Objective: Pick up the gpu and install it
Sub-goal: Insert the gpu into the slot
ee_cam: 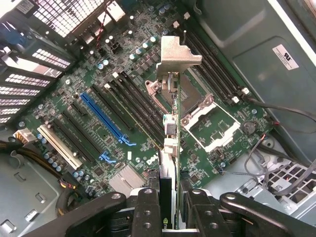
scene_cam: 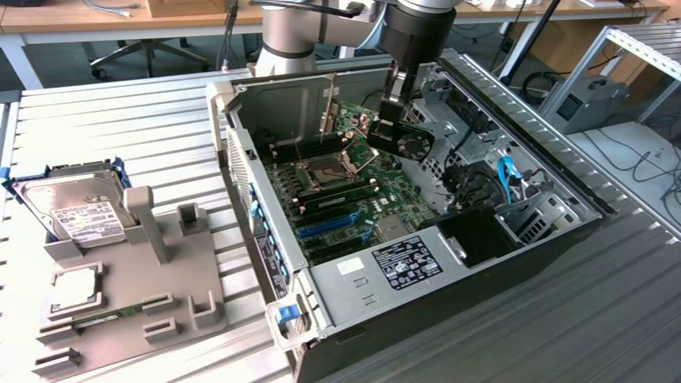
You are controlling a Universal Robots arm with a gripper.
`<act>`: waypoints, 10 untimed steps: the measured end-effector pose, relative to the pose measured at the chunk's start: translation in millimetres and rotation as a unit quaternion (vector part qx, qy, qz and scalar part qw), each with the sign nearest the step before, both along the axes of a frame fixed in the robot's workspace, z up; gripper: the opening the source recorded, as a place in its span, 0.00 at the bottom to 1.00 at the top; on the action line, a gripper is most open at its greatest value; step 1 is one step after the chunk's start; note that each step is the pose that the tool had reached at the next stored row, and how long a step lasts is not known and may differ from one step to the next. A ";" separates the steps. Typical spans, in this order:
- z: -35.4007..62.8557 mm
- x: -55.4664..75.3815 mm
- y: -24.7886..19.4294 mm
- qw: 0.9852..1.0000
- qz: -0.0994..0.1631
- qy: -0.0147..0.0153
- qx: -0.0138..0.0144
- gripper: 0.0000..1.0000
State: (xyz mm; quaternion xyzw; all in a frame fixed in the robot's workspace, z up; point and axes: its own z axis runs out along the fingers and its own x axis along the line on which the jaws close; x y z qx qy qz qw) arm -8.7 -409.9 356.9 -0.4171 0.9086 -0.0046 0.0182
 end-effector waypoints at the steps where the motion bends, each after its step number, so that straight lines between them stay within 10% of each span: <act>1: 0.0 0.0 0.0 1.000 0.001 0.000 0.000 0.26; 10: 0.0 0.0 0.0 1.000 0.006 0.000 0.000 0.26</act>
